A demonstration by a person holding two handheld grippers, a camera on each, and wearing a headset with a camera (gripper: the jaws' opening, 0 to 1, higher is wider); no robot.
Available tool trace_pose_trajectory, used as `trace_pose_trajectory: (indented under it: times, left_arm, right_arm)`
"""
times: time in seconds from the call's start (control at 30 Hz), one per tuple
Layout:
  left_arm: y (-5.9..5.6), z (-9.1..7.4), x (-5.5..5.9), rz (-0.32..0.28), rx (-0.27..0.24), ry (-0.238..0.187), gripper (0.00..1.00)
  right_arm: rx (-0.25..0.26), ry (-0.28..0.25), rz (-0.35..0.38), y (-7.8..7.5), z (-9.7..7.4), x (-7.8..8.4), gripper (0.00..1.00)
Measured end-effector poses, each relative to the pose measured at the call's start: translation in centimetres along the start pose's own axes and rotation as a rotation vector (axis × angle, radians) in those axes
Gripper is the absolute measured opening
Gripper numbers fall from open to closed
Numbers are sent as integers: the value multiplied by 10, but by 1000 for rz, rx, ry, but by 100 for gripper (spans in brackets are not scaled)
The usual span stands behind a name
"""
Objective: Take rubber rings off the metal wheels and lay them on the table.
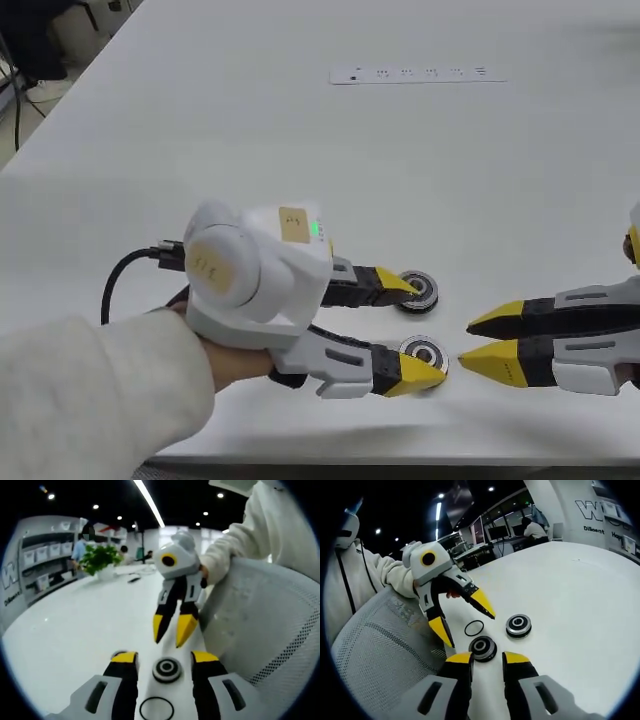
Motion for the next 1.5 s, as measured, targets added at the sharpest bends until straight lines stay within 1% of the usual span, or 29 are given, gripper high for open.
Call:
trace_pose_trajectory:
  times: [0.1, 0.33, 0.5, 0.57, 0.7, 0.83, 0.9, 0.93, 1.13, 1.33, 1.5]
  left_arm:
    - [-1, 2, 2, 7, 8, 10, 40]
    - [-5, 5, 4, 11, 26, 14, 36]
    - [-6, 9, 11, 35, 36, 52, 34]
    - [-6, 9, 12, 44, 37, 58, 32]
    - [-4, 9, 13, 44, 32, 61, 29]
    - [-4, 11, 18, 50, 39, 86, 26]
    - [-5, 11, 19, 58, 48, 92, 24]
    - [-6, 11, 19, 61, 51, 94, 23]
    - [-4, 12, 20, 67, 44, 93, 21]
    - [-4, 12, 20, 84, 44, 92, 21]
    - [-3, 11, 20, 63, 41, 87, 20]
  right_arm:
    - [0, -2, 1, -1, 1, 0, 20]
    - [-3, -6, -5, -2, 2, 1, 19]
    - [-9, -6, -9, -3, 4, 2, 19]
    - [-10, -6, -9, -3, 4, 3, 19]
    - [-12, -12, -4, -5, 5, 3, 19]
    - [-14, -12, -2, -6, 5, 4, 19]
    - [-14, -14, -3, -6, 5, 4, 19]
    - [-14, -15, -2, -6, 5, 4, 19]
    - [-9, -16, 0, -8, 6, 5, 19]
    - [-9, -18, 0, -8, 6, 4, 19]
    - [-8, -16, -2, -8, 6, 4, 19]
Point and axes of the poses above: the centre of the closed fingertips' face, and the gripper's own axes: z roughly forward along the fingers, y roughly to its left, x roughly out of its underside, the point moved 8 cm from there along -z, roughly backward along the fingers, and after that the axes turned 1 degree about x, right-handed, at the moved point
